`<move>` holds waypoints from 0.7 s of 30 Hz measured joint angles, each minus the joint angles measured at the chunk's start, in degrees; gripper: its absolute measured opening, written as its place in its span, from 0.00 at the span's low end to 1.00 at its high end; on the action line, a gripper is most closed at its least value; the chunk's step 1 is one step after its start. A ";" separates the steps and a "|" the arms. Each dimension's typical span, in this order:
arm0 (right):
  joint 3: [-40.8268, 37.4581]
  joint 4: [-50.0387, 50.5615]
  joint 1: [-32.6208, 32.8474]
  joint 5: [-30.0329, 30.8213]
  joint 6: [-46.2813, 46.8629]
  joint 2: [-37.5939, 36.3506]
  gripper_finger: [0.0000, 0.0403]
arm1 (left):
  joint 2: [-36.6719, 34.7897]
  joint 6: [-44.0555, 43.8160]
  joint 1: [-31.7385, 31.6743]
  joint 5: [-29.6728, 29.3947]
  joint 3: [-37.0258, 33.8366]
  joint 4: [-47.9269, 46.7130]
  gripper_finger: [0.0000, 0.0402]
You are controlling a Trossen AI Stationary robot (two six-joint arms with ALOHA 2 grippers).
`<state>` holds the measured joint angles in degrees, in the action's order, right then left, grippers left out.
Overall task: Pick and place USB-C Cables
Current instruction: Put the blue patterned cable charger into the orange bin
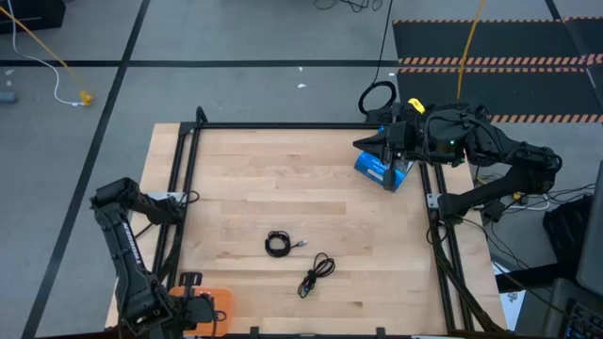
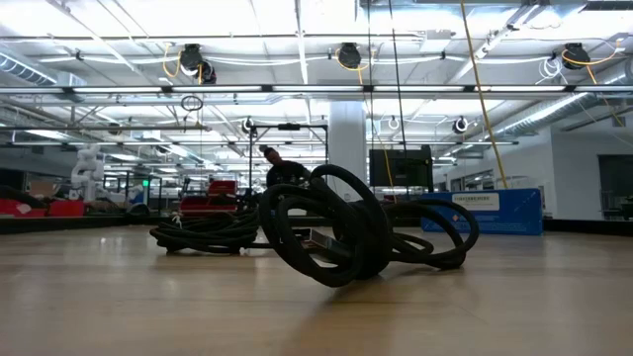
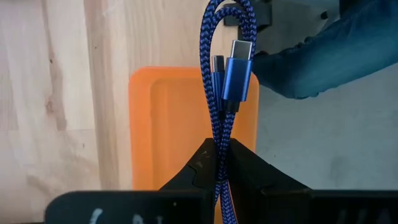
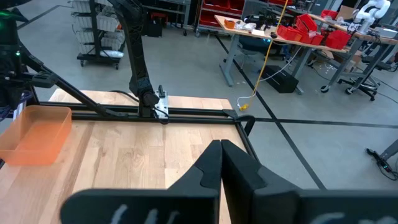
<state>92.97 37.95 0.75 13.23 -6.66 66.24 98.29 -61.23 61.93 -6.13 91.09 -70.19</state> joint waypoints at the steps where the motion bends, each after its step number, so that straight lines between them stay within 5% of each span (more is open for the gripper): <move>1: 0.00 0.00 0.00 0.00 -0.02 0.00 0.00 | -0.03 -0.05 0.02 0.02 -0.53 0.22 0.06; 21: 0.00 0.00 -0.02 0.00 0.00 0.00 0.00 | -0.03 -2.44 0.85 2.16 -22.54 23.45 0.06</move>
<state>92.97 37.95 0.73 13.23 -6.66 66.24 98.26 -63.67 62.78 -3.97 68.55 -46.74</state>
